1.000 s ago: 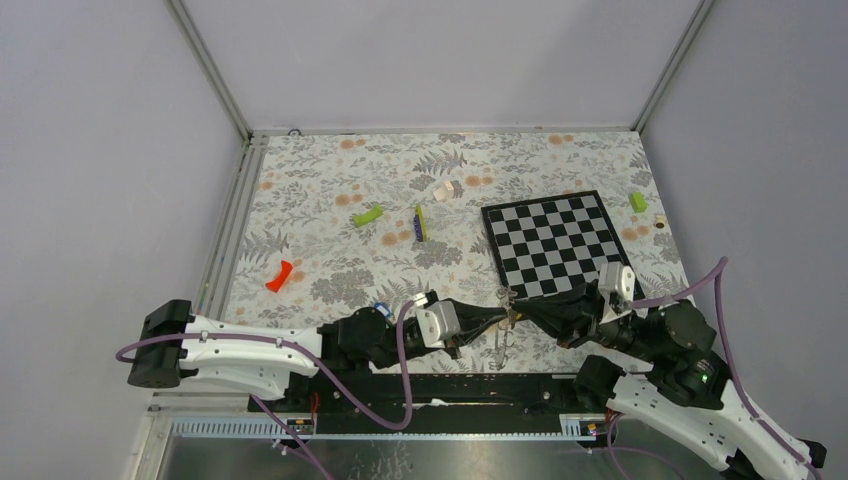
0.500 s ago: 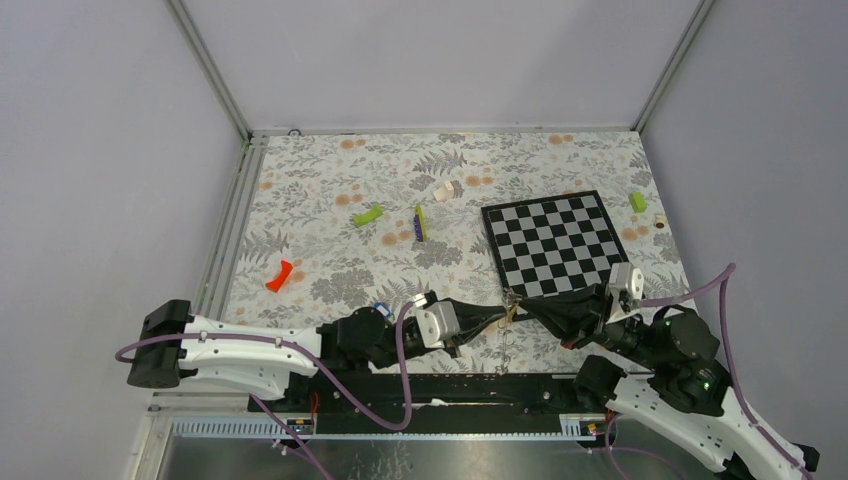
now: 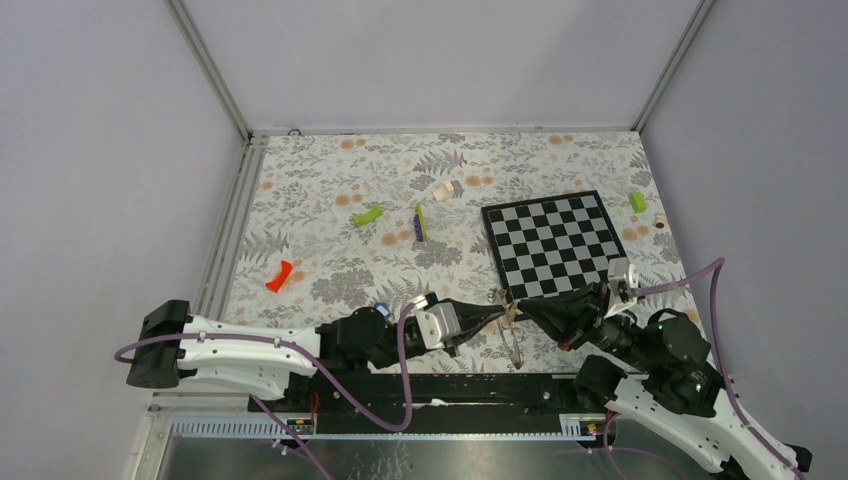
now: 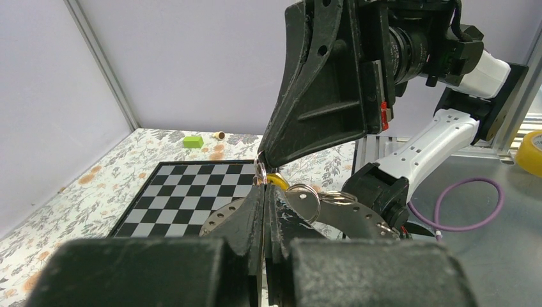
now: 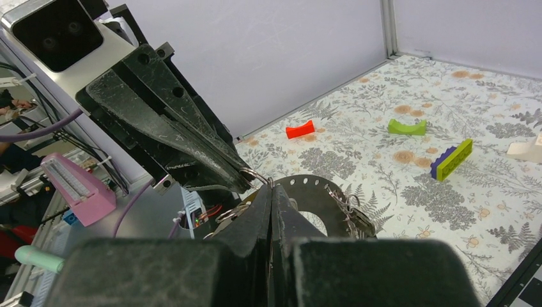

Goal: Remove the keys from the keyring

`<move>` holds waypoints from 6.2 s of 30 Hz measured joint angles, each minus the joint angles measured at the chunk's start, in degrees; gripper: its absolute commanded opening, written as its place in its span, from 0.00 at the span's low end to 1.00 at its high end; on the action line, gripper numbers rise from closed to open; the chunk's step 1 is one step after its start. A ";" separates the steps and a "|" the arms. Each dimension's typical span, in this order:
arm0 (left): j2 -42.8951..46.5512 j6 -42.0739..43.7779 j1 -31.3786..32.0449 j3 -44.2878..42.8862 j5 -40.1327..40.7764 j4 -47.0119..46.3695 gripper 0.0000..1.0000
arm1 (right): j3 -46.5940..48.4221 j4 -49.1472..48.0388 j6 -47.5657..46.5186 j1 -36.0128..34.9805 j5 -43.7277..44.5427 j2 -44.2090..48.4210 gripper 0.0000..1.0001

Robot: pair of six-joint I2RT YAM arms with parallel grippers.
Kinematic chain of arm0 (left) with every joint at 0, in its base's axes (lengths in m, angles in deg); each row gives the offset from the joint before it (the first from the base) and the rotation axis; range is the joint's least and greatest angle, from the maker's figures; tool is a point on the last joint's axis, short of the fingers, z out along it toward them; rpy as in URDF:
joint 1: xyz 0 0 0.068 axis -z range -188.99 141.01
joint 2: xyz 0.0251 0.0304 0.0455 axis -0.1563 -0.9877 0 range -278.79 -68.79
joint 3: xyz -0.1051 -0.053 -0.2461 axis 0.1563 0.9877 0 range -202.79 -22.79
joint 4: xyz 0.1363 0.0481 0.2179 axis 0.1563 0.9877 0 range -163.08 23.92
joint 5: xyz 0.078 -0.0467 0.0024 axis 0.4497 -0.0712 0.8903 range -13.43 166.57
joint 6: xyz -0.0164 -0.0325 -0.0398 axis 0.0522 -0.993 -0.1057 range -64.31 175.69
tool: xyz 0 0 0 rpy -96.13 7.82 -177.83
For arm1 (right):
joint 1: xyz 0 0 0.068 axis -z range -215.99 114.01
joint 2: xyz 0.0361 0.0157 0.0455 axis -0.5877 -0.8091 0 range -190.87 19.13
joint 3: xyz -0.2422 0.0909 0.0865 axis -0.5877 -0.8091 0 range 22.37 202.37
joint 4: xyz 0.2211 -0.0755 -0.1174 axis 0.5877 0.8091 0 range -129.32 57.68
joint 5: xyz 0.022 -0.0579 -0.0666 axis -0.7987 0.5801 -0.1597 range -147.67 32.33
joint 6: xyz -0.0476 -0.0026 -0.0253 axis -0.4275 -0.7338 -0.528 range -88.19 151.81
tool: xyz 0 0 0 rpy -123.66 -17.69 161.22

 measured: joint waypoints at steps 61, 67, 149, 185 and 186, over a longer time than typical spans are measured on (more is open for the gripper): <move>-0.59 0.66 -0.20 1.55 -2.36 -0.85 0.38 | 8.35 9.35 -6.86 0.04 4.24 -8.76 0.00; -2.23 0.48 -0.20 0.70 -2.29 -0.94 0.41 | 8.35 8.52 -6.78 0.04 2.82 -8.87 0.00; -4.20 0.76 -0.07 0.66 0.37 -6.25 0.00 | 4.79 4.33 -1.70 0.04 -1.77 -3.21 0.00; 3.48 29.18 0.22 5.57 -9.81 -5.57 0.00 | 3.65 -1.49 6.38 -0.02 -4.66 -7.17 0.00; 4.07 30.40 0.24 5.64 -10.29 -5.53 0.00 | 3.85 -2.03 6.58 -0.02 -5.05 -7.67 0.00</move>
